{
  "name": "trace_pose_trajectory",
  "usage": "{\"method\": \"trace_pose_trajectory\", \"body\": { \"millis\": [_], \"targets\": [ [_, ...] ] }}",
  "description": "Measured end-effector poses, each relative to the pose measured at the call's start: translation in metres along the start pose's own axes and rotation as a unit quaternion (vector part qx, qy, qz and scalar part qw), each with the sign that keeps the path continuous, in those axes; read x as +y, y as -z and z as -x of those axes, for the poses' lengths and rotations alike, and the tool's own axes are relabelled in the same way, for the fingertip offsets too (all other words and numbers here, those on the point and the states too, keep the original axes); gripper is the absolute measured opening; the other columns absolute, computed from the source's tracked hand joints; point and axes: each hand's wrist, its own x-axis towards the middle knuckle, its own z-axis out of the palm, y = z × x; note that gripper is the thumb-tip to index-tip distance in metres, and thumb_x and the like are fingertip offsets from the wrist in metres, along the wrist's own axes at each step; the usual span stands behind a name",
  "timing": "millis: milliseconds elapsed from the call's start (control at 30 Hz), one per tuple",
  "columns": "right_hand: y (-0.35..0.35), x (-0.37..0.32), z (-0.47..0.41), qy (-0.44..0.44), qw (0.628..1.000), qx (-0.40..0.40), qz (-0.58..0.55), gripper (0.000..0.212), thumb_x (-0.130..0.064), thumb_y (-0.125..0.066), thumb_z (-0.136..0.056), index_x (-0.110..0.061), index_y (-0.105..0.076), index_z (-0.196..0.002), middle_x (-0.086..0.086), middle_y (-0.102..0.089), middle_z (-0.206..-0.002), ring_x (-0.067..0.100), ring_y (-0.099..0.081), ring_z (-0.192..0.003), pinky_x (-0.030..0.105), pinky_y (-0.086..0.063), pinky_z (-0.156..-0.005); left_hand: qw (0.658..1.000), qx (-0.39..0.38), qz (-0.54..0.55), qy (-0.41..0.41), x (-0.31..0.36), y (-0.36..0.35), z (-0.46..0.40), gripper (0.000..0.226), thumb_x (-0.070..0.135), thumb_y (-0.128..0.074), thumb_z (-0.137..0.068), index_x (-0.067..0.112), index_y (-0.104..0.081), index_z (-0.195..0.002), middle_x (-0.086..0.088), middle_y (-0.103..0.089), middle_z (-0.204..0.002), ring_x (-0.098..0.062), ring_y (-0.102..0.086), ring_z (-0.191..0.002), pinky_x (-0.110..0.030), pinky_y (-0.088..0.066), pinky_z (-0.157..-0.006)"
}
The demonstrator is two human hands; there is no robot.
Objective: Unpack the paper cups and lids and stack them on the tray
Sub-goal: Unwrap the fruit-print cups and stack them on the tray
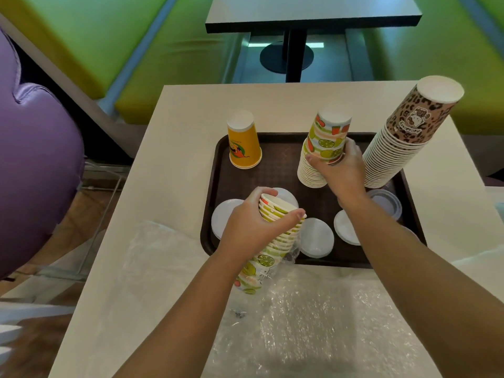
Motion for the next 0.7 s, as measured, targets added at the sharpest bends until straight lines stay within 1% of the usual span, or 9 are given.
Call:
{"method": "trace_pose_trajectory", "body": {
  "millis": [100, 167, 233, 333, 400, 467, 533, 600, 700],
  "targets": [
    [0.007, 0.001, 0.019, -0.028, 0.998, 0.02, -0.058, 0.076, -0.031, -0.078, -0.075, -0.013, -0.039, -0.138, 0.003, -0.055, -0.129, 0.01, -0.051, -0.117, 0.025, -0.042, -0.098, 1.0, -0.001, -0.012, 0.006, 0.001, 0.0, 0.001, 0.058, 0.054, -0.073, -0.069, 0.033, -0.05, -0.118, 0.015, -0.062, -0.097, -0.004, -0.062, -0.088, -0.016, -0.052, -0.072],
    [0.011, 0.0, 0.045, -0.011, 0.994, 0.068, -0.082, 0.065, -0.027, -0.072, -0.082, -0.01, -0.04, -0.136, 0.003, -0.055, -0.126, 0.011, -0.05, -0.117, 0.017, -0.039, -0.095, 1.0, -0.001, -0.027, 0.01, 0.002, 0.0, 0.003, 0.063, 0.055, -0.075, -0.067, 0.031, -0.049, -0.119, 0.017, -0.061, -0.096, -0.002, -0.06, -0.089, -0.012, -0.048, -0.068],
    [0.012, 0.001, 0.073, 0.014, 0.992, 0.073, -0.098, 0.048, -0.023, -0.068, -0.086, -0.007, -0.048, -0.126, 0.001, -0.052, -0.121, 0.015, -0.052, -0.114, 0.018, -0.043, -0.092, 0.999, -0.004, -0.042, 0.012, 0.002, -0.001, 0.005, 0.064, 0.054, -0.077, -0.064, 0.029, -0.051, -0.116, 0.019, -0.06, -0.093, -0.001, -0.06, -0.087, -0.011, -0.045, -0.063],
    [0.014, 0.0, 0.1, 0.029, 0.996, -0.045, -0.074, 0.033, -0.025, -0.068, -0.085, -0.011, -0.059, -0.114, -0.002, -0.039, -0.125, 0.009, -0.048, -0.113, 0.021, -0.043, -0.091, 0.997, -0.013, -0.069, 0.013, 0.001, -0.005, 0.009, 0.057, 0.053, -0.08, -0.063, 0.029, -0.053, -0.108, 0.018, -0.061, -0.088, 0.002, -0.059, -0.081, -0.009, -0.043, -0.058],
    [0.021, -0.009, 0.109, 0.026, 0.986, -0.149, -0.074, 0.025, -0.032, -0.063, -0.086, -0.018, -0.066, -0.107, -0.005, -0.035, -0.129, -0.004, -0.044, -0.11, 0.013, -0.042, -0.089, 0.996, -0.016, -0.086, 0.005, 0.002, -0.008, 0.012, 0.057, 0.052, -0.08, -0.063, 0.027, -0.054, -0.106, 0.015, -0.064, -0.088, 0.002, -0.06, -0.08, -0.008, -0.044, -0.057],
    [0.032, -0.02, 0.113, -0.01, 0.959, -0.262, -0.111, 0.033, -0.044, -0.056, -0.084, -0.026, -0.065, -0.11, -0.009, -0.041, -0.128, -0.005, -0.046, -0.111, 0.012, -0.046, -0.085, 0.995, -0.017, -0.103, -0.001, 0.002, -0.012, 0.014, 0.057, 0.052, -0.08, -0.064, 0.027, -0.054, -0.109, 0.013, -0.064, -0.092, -0.001, -0.061, -0.08, -0.008, -0.042, -0.057],
    [0.041, -0.026, 0.113, -0.047, 0.924, -0.362, -0.116, 0.047, -0.05, -0.057, -0.078, -0.033, -0.055, -0.121, -0.013, -0.05, -0.122, 0.005, -0.053, -0.11, 0.017, -0.052, -0.08, 0.99, -0.014, -0.142, -0.012, 0.002, -0.016, 0.015, 0.059, 0.053, -0.078, -0.066, 0.027, -0.053, -0.114, 0.012, -0.063, -0.096, -0.005, -0.062, -0.084, -0.007, -0.04, -0.06],
    [0.043, -0.028, 0.113, -0.043, 0.911, -0.399, -0.089, 0.057, -0.045, -0.067, -0.077, -0.036, -0.046, -0.13, -0.019, -0.053, -0.113, 0.008, -0.055, -0.106, 0.015, -0.053, -0.074, 0.982, -0.012, -0.184, -0.036, 0.001, -0.02, 0.015, 0.064, 0.054, -0.077, -0.067, 0.025, -0.053, -0.119, 0.01, -0.063, -0.102, -0.009, -0.062, -0.09, -0.01, -0.046, -0.067],
    [0.045, -0.027, 0.112, -0.051, 0.922, -0.375, -0.075, 0.065, -0.038, -0.073, -0.077, -0.036, -0.041, -0.134, -0.019, -0.051, -0.112, 0.008, -0.054, -0.103, 0.016, -0.054, -0.067, 0.979, -0.013, -0.199, -0.042, 0.002, -0.023, 0.017, 0.074, 0.055, -0.078, -0.065, 0.026, -0.048, -0.125, 0.007, -0.062, -0.112, -0.012, -0.061, -0.098, -0.024, -0.054, -0.08]
  ]
}}
